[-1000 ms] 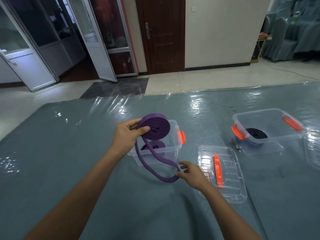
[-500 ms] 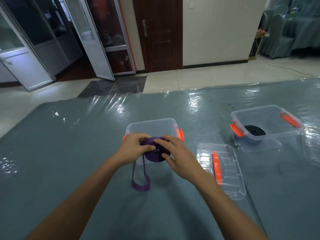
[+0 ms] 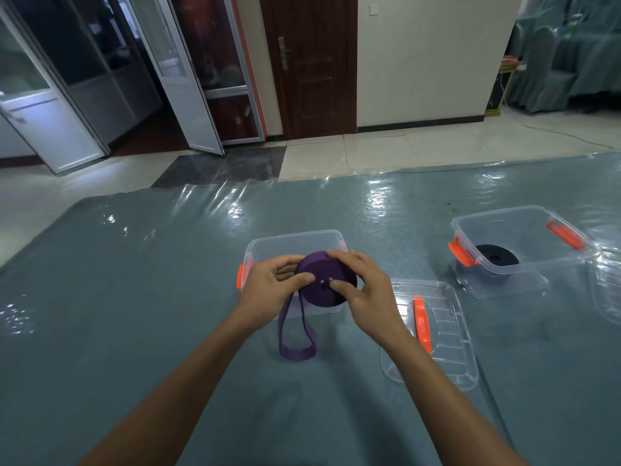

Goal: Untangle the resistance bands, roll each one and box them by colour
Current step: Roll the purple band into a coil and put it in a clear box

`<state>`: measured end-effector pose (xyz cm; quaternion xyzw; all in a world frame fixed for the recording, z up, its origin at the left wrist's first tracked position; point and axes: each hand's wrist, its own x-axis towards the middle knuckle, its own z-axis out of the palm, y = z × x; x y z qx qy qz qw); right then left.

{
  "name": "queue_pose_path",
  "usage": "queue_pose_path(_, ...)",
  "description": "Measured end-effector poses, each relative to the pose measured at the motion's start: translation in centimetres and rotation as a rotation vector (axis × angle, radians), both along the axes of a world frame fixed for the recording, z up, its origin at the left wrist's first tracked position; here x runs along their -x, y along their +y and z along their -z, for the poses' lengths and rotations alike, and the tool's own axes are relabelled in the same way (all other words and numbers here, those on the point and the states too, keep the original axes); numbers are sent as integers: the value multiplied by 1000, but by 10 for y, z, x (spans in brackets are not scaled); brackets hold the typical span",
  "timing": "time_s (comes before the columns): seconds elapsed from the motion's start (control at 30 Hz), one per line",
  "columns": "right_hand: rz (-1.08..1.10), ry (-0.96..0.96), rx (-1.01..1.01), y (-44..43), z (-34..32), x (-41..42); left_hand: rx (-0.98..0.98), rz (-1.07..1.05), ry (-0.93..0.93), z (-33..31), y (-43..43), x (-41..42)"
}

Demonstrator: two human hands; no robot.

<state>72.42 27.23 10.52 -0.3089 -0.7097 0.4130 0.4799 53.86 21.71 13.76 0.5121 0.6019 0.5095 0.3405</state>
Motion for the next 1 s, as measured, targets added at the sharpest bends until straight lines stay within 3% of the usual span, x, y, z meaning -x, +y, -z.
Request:
queue_pose_path(0.1, 41, 160, 142, -6, 2, 6, -29, -17, -36, 4, -2, -3)
queue_pose_path(0.17, 53, 169, 164, -11, 4, 9, -21, -3, 0, 6, -3, -2)
queue_pose_path(0.43, -121, -446, -199, 0, -10, -8, 67, 111, 172, -12, -2, 19)
queue_pose_path(0.53, -183, -539, -242, 3, -18, -9, 97, 206, 174, -18, 2, 17)
queue_pose_path(0.67, -192, -381, -157, 5, -25, -13, 51, 143, 123, -19, 5, 9)
queue_pose_path(0.8, -108, 49, 123, 1, -26, -12, -61, 66, -105, -9, 3, -1)
queue_pose_path(0.87, -88, 177, 236, -4, -26, -5, -96, 33, -154, -5, 2, -3)
queue_pose_path(0.93, -66, 136, 176, -9, -23, -1, -91, 33, -133, -3, 1, 0)
queue_pose_path(1.0, -68, -35, 21, -10, -21, -3, -55, 63, -102, -3, -2, 5)
